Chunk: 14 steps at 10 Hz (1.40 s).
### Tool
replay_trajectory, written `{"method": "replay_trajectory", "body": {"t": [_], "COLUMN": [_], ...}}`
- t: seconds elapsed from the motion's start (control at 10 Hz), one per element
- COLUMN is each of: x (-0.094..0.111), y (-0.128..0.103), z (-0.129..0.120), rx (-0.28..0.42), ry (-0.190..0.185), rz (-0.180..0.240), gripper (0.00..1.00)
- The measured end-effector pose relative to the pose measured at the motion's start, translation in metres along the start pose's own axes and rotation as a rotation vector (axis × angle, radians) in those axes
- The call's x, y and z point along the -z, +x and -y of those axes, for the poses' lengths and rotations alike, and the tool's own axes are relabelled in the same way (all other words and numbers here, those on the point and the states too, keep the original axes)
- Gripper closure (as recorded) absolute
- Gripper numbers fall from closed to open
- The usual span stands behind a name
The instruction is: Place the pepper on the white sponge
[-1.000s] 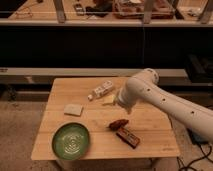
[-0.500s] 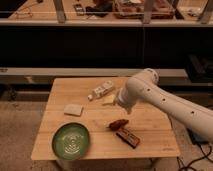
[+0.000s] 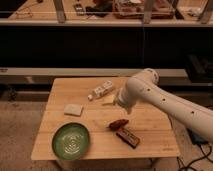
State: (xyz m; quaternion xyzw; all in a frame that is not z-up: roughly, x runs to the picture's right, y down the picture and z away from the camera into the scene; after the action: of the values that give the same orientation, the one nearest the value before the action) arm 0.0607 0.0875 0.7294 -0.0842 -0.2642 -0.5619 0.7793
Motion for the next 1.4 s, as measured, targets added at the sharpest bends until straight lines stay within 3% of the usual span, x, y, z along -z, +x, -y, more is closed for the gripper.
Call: {"method": "replay_trajectory", "body": {"t": [1.0,1.2,1.4], "x": [0.000,-0.004,-0.012], "y": [0.000,0.002,0.000], "z": [0.000,-0.008,-0.026], "rx": [-0.003,-0.101,-0.206], "ry": [0.000,-0.006,-0.040], "rz": [0.000,0.008,0.015], "gripper": [0.20,0.20,0.20]}}
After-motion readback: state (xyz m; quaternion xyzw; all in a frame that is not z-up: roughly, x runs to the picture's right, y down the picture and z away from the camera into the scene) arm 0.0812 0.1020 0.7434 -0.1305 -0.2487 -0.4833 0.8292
